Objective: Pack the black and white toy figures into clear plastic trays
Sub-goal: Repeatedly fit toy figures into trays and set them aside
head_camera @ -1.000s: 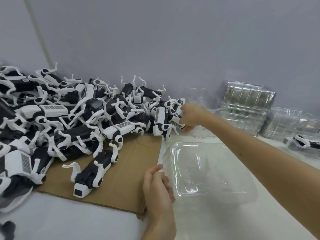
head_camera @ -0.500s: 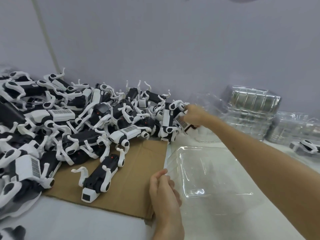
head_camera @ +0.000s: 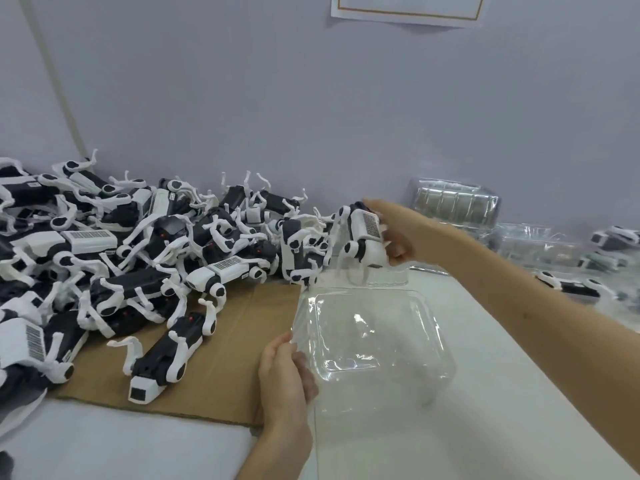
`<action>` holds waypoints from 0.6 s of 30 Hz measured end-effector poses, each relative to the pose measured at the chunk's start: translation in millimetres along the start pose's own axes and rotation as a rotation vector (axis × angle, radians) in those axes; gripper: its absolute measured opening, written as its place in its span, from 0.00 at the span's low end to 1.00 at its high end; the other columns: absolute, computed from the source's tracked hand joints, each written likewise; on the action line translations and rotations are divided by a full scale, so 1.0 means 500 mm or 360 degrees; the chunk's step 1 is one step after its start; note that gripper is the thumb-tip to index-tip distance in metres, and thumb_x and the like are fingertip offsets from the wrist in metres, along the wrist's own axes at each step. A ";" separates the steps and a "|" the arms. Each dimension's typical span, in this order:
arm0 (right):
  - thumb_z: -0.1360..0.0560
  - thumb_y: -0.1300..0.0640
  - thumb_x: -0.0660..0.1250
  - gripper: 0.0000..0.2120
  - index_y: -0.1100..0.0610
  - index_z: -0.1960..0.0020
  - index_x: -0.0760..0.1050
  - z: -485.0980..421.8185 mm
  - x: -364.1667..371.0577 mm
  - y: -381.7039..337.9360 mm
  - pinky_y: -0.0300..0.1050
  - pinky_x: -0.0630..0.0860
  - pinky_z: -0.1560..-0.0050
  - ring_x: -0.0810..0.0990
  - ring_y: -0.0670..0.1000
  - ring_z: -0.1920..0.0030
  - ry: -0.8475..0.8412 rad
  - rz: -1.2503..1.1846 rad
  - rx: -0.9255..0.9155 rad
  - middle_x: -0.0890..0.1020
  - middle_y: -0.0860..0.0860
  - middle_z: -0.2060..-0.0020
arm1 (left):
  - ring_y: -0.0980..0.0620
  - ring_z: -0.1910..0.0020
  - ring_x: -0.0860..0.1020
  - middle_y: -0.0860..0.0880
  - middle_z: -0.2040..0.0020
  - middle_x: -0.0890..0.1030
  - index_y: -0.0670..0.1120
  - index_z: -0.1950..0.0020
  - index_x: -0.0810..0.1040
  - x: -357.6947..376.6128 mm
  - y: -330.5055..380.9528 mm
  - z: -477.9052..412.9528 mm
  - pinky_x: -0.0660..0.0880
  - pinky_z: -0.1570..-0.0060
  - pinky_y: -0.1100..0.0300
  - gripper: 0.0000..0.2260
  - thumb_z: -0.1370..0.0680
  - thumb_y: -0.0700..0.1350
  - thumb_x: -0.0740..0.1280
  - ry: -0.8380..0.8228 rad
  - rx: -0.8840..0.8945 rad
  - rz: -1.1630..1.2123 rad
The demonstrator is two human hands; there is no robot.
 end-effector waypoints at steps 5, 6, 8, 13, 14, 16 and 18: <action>0.35 0.40 0.73 0.29 0.53 0.38 0.77 0.135 -0.039 0.058 0.53 0.82 0.53 0.83 0.53 0.53 0.0186 -0.0406 -0.0471 0.82 0.55 0.48 | 0.54 0.78 0.70 0.47 0.60 0.74 0.46 0.35 0.74 0.003 0.000 0.004 0.66 0.80 0.61 0.13 0.19 0.48 0.63 -0.0122 0.0046 -0.0098; 0.32 0.43 0.71 0.25 0.54 0.39 0.78 0.161 -0.044 0.076 0.48 0.80 0.54 0.82 0.52 0.52 0.0173 -0.0625 -0.0542 0.82 0.53 0.49 | 0.53 0.75 0.73 0.47 0.57 0.76 0.50 0.36 0.75 0.005 0.002 0.009 0.69 0.79 0.60 0.12 0.19 0.50 0.64 -0.0152 0.0070 -0.0105; 0.28 0.47 0.69 0.17 0.52 0.42 0.79 0.203 -0.047 0.117 0.47 0.75 0.49 0.81 0.52 0.49 0.0087 -0.0982 -0.0616 0.81 0.51 0.49 | 0.51 0.65 0.80 0.47 0.52 0.79 0.52 0.38 0.77 0.009 0.004 0.017 0.76 0.71 0.56 0.10 0.19 0.50 0.65 -0.0181 0.0101 -0.0129; 0.30 0.48 0.69 0.16 0.53 0.44 0.76 0.260 -0.053 0.209 0.50 0.77 0.53 0.81 0.53 0.57 0.0266 -0.1017 -0.0605 0.80 0.53 0.56 | 0.53 0.50 0.80 0.50 0.50 0.83 0.52 0.50 0.82 0.007 0.010 0.032 0.75 0.52 0.56 0.07 0.20 0.48 0.64 -0.0151 0.0323 -0.0378; 0.31 0.48 0.69 0.18 0.54 0.45 0.75 0.267 -0.054 0.222 0.51 0.78 0.54 0.81 0.55 0.58 0.0318 -0.1011 -0.0610 0.80 0.53 0.56 | 0.55 0.51 0.80 0.52 0.51 0.84 0.52 0.51 0.82 0.007 0.013 0.035 0.74 0.52 0.57 0.07 0.20 0.49 0.65 -0.0175 0.0376 -0.0401; 0.31 0.48 0.69 0.20 0.56 0.44 0.74 0.279 -0.057 0.244 0.52 0.80 0.56 0.82 0.58 0.57 0.0404 -0.1000 -0.0665 0.81 0.54 0.56 | 0.65 0.48 0.78 0.62 0.50 0.83 0.58 0.49 0.82 0.009 0.018 0.039 0.70 0.48 0.62 0.06 0.20 0.48 0.66 -0.0263 0.0505 -0.0454; 0.32 0.48 0.70 0.25 0.56 0.38 0.74 0.289 -0.056 0.261 0.49 0.80 0.57 0.83 0.56 0.59 0.0506 -0.1009 -0.0687 0.84 0.53 0.56 | 0.74 0.42 0.72 0.72 0.45 0.78 0.63 0.43 0.78 0.015 0.018 0.044 0.66 0.45 0.67 0.13 0.21 0.45 0.66 -0.0432 0.0571 -0.0564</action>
Point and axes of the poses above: each hand's wrist, its own z-axis away from the middle knuckle, its own x-axis out of the palm, y = z × x, the point moved 3 cm from there along -z, towards the middle knuckle
